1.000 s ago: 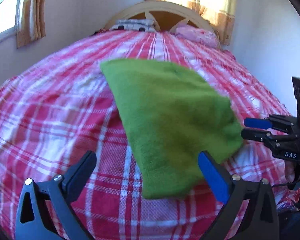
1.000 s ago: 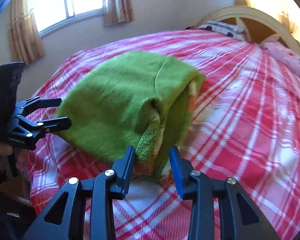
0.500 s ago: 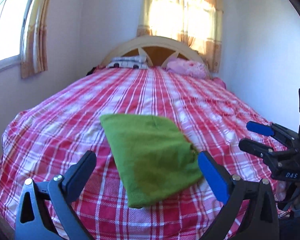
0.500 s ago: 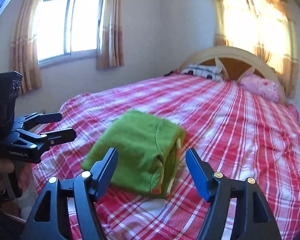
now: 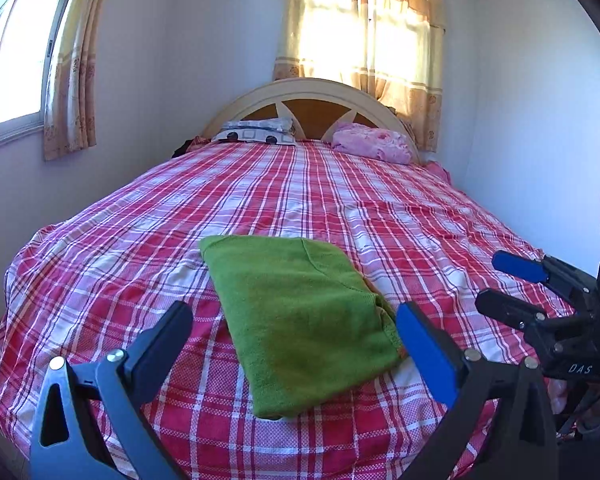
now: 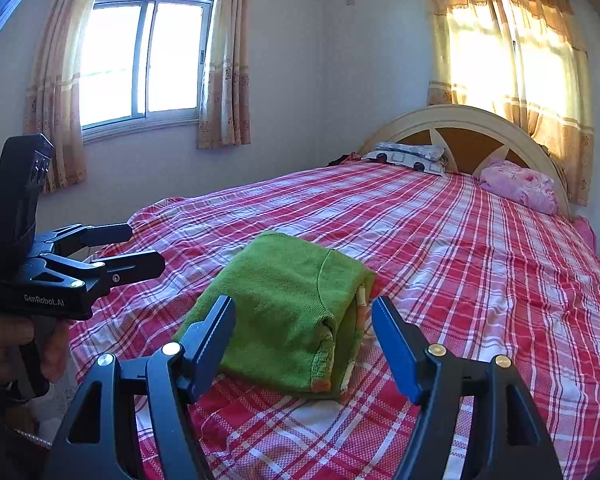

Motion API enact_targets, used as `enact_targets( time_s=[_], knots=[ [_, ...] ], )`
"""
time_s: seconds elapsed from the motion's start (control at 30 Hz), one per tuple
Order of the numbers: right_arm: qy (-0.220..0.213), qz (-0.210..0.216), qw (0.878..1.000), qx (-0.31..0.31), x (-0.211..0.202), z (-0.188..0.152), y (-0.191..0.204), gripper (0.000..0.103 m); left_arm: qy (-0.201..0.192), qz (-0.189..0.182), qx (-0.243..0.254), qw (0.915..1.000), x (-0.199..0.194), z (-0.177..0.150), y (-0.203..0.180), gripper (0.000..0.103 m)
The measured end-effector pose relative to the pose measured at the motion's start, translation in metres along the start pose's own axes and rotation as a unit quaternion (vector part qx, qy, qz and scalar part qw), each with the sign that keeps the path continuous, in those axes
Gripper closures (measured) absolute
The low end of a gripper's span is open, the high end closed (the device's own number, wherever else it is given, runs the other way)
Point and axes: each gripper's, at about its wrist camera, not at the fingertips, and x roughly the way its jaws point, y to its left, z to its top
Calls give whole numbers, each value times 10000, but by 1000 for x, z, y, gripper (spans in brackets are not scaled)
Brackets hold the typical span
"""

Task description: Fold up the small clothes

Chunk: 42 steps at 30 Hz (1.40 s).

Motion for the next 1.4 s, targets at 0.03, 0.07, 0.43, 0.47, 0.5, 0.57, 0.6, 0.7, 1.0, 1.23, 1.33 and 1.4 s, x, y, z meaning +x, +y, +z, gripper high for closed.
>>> enact_targets(
  time_s=[0.03, 0.07, 0.43, 0.47, 0.5, 0.57, 0.6, 0.7, 1.0, 1.23, 1.33, 1.4],
  knots=[
    [13, 6, 10000, 1, 0, 0, 0, 32, 1, -1, 0, 10000, 0, 0, 0, 0],
    [18, 10, 10000, 2, 0, 0, 0, 32, -4, -6, 4, 10000, 0, 0, -1, 0],
    [24, 4, 10000, 14, 1, -1, 1, 32, -1, 3, 15, 10000, 0, 0, 0, 0],
    [27, 4, 10000, 14, 0, -2, 1, 32, 1, 6, 13, 10000, 0, 0, -1, 0],
    [29, 2, 10000, 8, 0, -2, 1, 32, 1, 5, 7, 10000, 0, 0, -1, 0],
    [25, 5, 10000, 7, 0, -2, 1, 32, 4, 6, 12, 10000, 0, 0, 0, 0],
    [30, 6, 10000, 8, 0, -2, 1, 32, 8, 8, 10, 10000, 0, 0, -1, 0],
    [32, 3, 10000, 4, 0, -2, 1, 32, 18, 12, 12, 10000, 1, 0, -1, 0],
    [28, 5, 10000, 3, 0, -3, 1, 31, 41, 20, 2, 10000, 2, -2, 0, 0],
    [-11, -15, 10000, 10, -4, -4, 0, 31, 44, 38, 35, 10000, 2, -3, 1, 0],
    [-63, -33, 10000, 26, -7, -3, -2, 31, 61, 58, 59, 9999, 3, -3, 1, 0],
    [-104, -45, 9999, 42, -8, -2, -2, 31, 107, 76, 89, 9999, 4, -3, 1, 0]
  ],
)
